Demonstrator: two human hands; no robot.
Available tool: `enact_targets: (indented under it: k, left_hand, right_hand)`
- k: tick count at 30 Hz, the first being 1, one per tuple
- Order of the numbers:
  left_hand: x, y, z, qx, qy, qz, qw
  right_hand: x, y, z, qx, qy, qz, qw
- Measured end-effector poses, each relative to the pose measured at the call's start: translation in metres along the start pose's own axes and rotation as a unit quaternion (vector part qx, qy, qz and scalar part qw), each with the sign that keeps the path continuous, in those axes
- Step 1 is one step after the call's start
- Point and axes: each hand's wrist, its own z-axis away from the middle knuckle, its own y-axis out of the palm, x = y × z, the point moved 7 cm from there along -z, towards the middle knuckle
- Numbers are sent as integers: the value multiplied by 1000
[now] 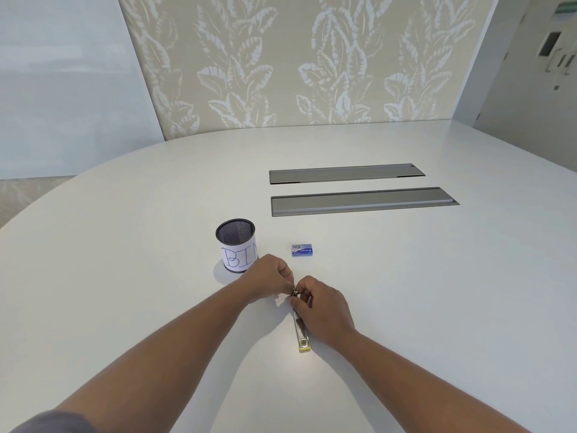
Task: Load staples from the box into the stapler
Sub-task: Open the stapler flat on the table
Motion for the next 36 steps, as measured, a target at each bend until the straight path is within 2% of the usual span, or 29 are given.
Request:
enact_targets:
  k: [13,21,27,33,36]
  left_hand:
    - [-2,2,0,3,-22,11,1000]
    - [-6,-1,3,24,7,46,999]
    - [1,-14,7,-17,-11,163,986]
    - [14,-10,10,-47,-31,100,993]
    - [19,-11,9,-74,-51,134,987]
  right_hand:
    - [-1,1,0,-4,-6,7,1000]
    - [-2,0,-1,-6,-2,12,1000]
    - [-2,0,-1,-10,1,14,1000]
    - [0,-1,0,-7,-4,11,1000]
    - [3,-1,1,-4,-11,7,1000]
